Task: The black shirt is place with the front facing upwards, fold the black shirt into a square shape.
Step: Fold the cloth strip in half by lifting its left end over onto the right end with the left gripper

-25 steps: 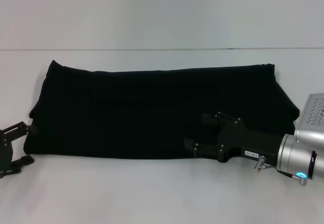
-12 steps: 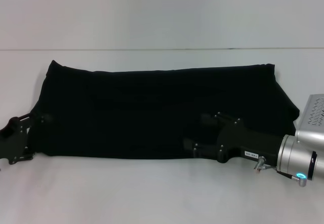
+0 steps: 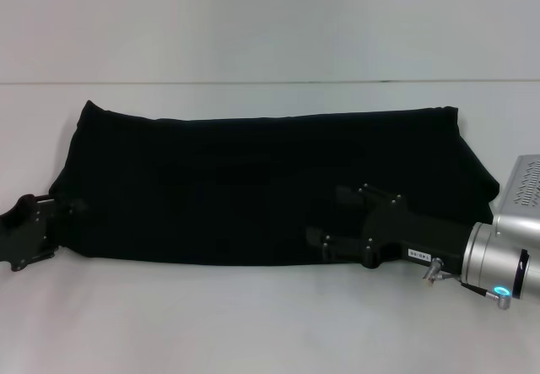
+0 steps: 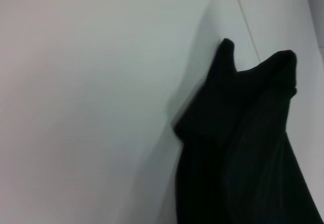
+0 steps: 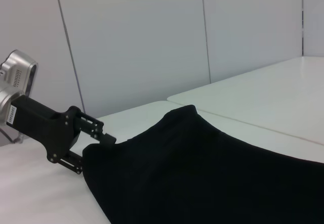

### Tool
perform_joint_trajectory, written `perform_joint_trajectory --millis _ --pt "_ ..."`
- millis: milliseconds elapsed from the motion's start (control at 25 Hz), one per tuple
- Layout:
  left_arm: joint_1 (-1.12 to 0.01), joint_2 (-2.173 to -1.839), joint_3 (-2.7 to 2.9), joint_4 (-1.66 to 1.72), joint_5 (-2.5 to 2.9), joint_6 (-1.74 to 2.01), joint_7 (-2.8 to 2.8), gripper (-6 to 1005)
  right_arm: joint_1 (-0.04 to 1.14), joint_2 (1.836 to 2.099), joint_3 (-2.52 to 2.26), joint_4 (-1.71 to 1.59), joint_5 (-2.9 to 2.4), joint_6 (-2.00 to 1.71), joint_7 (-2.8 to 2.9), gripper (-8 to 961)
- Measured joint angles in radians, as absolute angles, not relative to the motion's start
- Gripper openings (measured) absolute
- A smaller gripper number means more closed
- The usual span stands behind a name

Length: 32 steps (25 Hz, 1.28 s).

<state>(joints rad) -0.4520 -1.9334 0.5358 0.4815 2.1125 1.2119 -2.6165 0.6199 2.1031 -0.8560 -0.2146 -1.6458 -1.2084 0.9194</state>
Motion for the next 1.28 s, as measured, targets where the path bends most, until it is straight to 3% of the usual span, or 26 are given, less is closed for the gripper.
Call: perform_joint_trajectory --millis 80,280,640,840,1280 --pt "-0.453 -1.934 0.537 0.482 2.113 1.207 -2.613 733 0.620 2.103 -0.856 -0.215 -1.646 -1.206 0.920 926" --pt "-0.456 -1.933 0.538 0.483 2.113 1.205 -2.598 500 0.621 2.103 -0.858 -0.215 -1.646 -1.203 0.919 926" --pt "-0.457 -1.934 0.531 0.485 2.104 1.193 -2.572 265 0.628 2.103 -0.864 -0.215 -1.651 -1.200 0.919 927" --pt "-0.456 -1.933 0.527 0.486 2.101 1.176 -2.564 36 0.629 2.103 -0.865 -0.215 -1.653 -1.200 0.919 927" --pt "-0.423 -1.882 0.352 0.544 2.110 1.160 -2.526 13 0.631 2.101 -0.860 -0.216 -1.647 -1.177 0.925 927"
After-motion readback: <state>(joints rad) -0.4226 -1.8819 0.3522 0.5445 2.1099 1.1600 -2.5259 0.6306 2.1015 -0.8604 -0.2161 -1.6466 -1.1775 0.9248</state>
